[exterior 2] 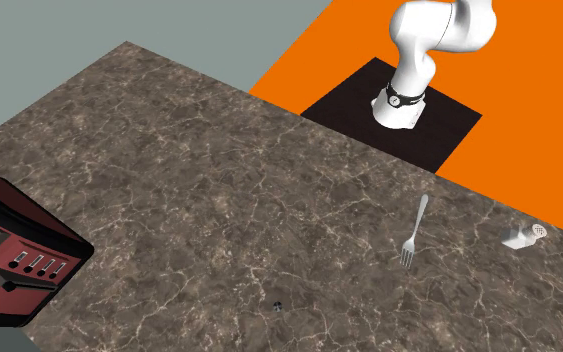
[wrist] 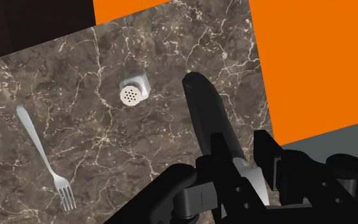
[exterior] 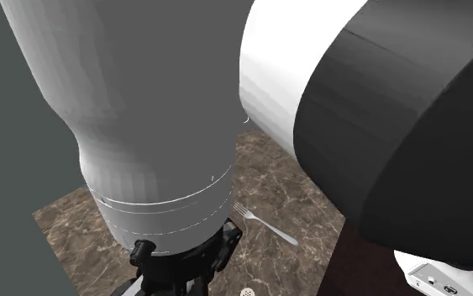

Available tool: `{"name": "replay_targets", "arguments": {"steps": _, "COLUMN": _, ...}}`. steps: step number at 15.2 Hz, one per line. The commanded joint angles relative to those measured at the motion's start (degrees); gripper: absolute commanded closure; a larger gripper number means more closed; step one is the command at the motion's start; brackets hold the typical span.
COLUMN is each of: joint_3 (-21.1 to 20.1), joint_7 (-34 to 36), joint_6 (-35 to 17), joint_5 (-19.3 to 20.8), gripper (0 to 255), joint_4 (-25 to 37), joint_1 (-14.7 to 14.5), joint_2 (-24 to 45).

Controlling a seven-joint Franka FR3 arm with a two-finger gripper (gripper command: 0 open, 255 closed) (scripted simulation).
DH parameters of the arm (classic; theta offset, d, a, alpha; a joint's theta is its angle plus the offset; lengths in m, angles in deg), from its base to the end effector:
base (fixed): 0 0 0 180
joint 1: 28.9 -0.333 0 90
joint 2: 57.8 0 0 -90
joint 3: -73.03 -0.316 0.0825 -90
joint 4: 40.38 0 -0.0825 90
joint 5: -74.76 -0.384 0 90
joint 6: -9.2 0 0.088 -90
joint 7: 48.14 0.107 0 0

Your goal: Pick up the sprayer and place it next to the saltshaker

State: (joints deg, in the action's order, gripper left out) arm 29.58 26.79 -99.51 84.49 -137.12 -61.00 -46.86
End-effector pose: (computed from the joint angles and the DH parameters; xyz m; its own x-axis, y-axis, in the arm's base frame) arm 0.1935 0.5833 0.5138 0.9977 0.0443 0.0509 0.0473 -0.9971 -0.0604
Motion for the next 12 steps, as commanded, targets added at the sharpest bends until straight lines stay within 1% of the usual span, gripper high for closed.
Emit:
{"name": "replay_targets", "arguments": {"steps": 1, "joint_3": 0.07, "joint_7": 0.16, "joint_6": -1.5, "joint_5": 0.17, "gripper": 255, "joint_4": -1.37, "joint_1": 0.05, "joint_2": 0.14}}
{"name": "replay_targets", "arguments": {"steps": 12, "joint_3": 0.7, "joint_7": 1.68, "joint_6": -9.3, "joint_5": 2.16, "gripper": 255, "joint_4": -7.8, "joint_1": -0.2, "joint_2": 2.12}}
